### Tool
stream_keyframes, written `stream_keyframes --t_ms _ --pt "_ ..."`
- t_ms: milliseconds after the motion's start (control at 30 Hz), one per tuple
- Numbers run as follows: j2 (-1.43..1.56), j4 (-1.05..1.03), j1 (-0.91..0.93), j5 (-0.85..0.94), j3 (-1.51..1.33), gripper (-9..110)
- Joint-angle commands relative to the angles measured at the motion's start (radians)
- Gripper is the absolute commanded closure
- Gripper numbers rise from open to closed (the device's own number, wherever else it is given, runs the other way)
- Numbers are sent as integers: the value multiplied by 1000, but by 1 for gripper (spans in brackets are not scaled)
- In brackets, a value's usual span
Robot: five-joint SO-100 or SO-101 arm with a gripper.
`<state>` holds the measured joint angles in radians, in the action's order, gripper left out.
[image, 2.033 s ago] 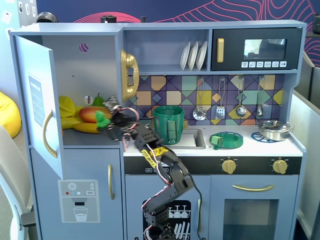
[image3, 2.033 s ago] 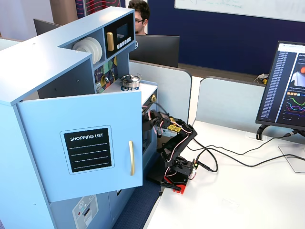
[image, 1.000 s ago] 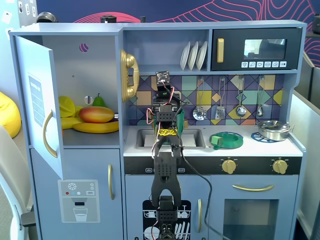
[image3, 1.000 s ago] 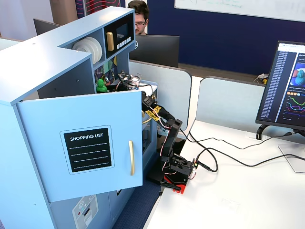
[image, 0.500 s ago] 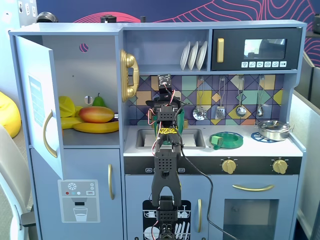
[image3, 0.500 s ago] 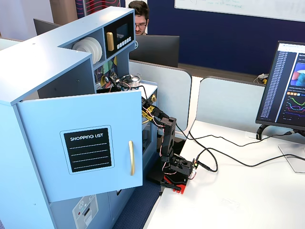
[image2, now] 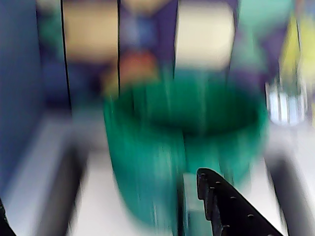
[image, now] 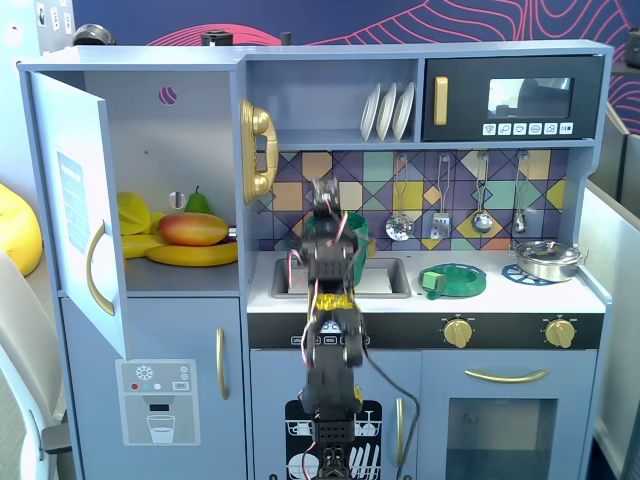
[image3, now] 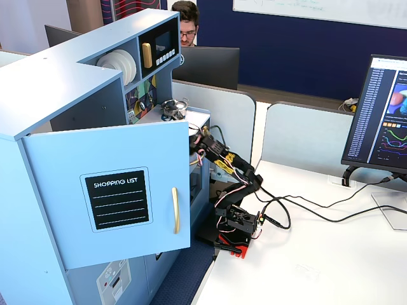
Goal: Pick up the green pineapple from the left cabinet and place it in the green recipient
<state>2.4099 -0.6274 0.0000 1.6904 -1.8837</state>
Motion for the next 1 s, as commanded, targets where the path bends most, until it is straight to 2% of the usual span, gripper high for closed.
stream_keyframes --t_ms 0,333,733,967 --pt "218 -40 40 -5 -230 56" --pt "549 -259 21 -12 -699 71" --pt "718 -537 -3 -86 -1046 101" --pt "767 -765 12 -137 -1100 101"
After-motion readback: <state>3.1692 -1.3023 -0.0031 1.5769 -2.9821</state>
